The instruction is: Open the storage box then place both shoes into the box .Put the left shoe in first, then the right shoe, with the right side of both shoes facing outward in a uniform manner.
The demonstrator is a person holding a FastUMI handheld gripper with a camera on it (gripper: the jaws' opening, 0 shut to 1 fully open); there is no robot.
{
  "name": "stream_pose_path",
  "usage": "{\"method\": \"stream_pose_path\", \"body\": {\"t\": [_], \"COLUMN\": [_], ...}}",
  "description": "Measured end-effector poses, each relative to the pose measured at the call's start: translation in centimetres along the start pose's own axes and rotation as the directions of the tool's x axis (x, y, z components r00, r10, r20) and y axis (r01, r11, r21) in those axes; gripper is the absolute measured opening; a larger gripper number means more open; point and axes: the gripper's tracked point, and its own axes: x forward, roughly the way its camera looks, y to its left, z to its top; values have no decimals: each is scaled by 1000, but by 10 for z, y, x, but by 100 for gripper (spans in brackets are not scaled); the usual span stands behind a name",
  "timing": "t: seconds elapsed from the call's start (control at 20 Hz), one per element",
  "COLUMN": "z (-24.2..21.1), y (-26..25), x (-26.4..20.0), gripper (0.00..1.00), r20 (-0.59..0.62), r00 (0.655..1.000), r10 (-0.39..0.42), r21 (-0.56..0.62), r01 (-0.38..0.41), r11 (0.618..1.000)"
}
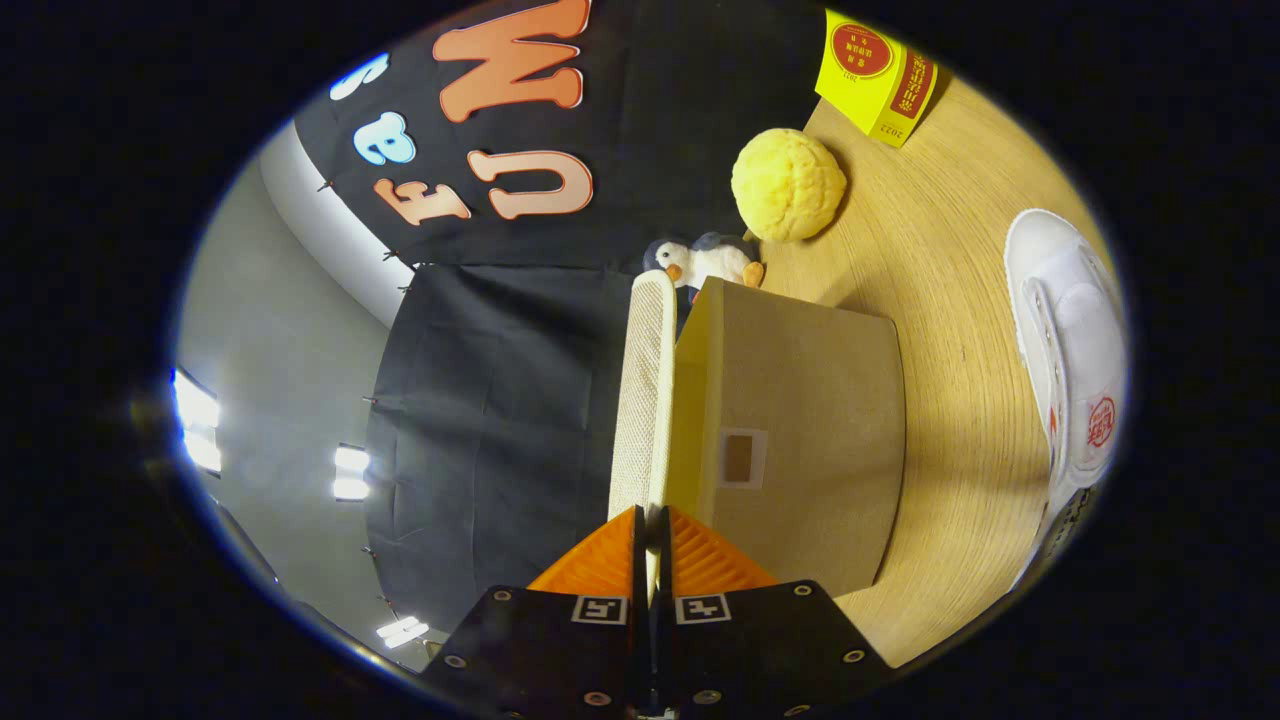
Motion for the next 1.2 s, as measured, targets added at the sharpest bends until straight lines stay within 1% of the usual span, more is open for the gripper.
{"method": "stream_pose_path", "body": {"t": [0.25, 0.4, 0.55, 0.95, 1.1, 1.2], "z": [0, 2, -4, -29, -40, -47], "y": [46, 77, 105, 167, 179, 182], "x": [5, 19, 40, 125, 161, 186], "gripper": [3, 3, 3, 3, 3, 4], "r20": [22, 32, 30, 32, 30, 28], "r00": [999, 999, 1000, 999, 999, 998], "r10": [32, 29, 6, -13, -33, -60], "r21": [-62, -116, -189, -253, -259, -258], "r01": [-30, -25, -1, 21, 40, 65], "r11": [998, 993, 982, 967, 965, 964]}}
